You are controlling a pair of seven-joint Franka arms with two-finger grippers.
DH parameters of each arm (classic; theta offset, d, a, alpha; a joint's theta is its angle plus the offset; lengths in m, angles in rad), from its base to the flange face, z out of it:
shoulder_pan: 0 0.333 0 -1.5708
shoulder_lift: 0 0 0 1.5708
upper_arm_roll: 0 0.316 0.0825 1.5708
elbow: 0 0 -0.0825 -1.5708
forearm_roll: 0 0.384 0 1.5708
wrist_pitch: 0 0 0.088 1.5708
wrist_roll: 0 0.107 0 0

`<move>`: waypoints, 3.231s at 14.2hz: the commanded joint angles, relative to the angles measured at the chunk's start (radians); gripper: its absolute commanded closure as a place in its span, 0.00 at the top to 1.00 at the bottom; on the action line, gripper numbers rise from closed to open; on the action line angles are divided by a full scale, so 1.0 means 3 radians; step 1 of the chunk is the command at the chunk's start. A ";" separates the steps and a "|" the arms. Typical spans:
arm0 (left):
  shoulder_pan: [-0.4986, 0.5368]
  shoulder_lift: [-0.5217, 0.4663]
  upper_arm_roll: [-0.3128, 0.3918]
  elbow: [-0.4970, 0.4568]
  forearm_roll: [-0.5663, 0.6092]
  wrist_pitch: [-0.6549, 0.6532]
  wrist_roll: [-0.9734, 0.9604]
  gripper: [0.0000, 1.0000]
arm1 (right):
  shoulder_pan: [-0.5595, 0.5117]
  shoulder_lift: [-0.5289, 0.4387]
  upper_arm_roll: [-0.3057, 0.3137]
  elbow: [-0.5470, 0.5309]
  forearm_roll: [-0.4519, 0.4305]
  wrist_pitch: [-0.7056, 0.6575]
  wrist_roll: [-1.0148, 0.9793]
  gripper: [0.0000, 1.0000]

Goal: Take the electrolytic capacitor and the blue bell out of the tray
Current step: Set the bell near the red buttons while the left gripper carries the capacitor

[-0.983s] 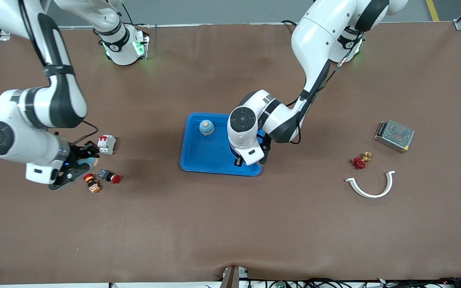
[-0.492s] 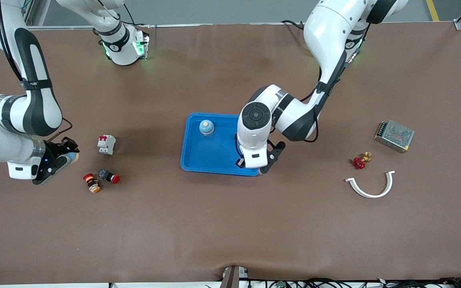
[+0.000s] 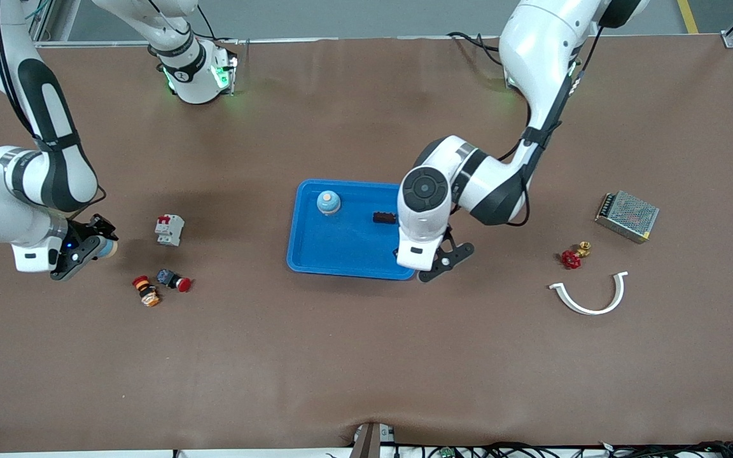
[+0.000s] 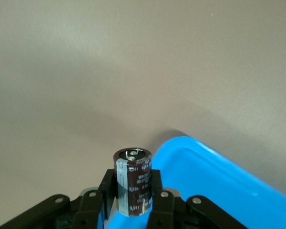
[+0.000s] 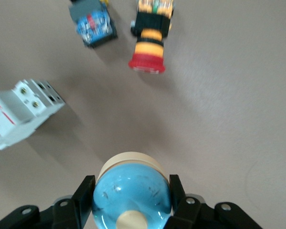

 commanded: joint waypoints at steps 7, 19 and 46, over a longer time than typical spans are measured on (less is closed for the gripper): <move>0.0466 -0.1064 -0.0035 -0.2078 0.0627 0.1243 0.1405 0.00 | -0.0221 0.0132 0.0069 -0.0183 -0.0018 0.0508 -0.0370 0.33; 0.1080 -0.0998 -0.0152 -0.2391 -0.0225 0.1555 0.2950 0.00 | -0.0298 0.0275 0.0074 -0.0280 -0.0008 0.0826 -0.0462 0.33; 0.1024 -0.0548 -0.0127 -0.2294 -0.0478 0.2092 0.3177 0.00 | 0.0806 -0.1028 0.0171 0.0231 0.0017 -0.1276 0.2557 1.00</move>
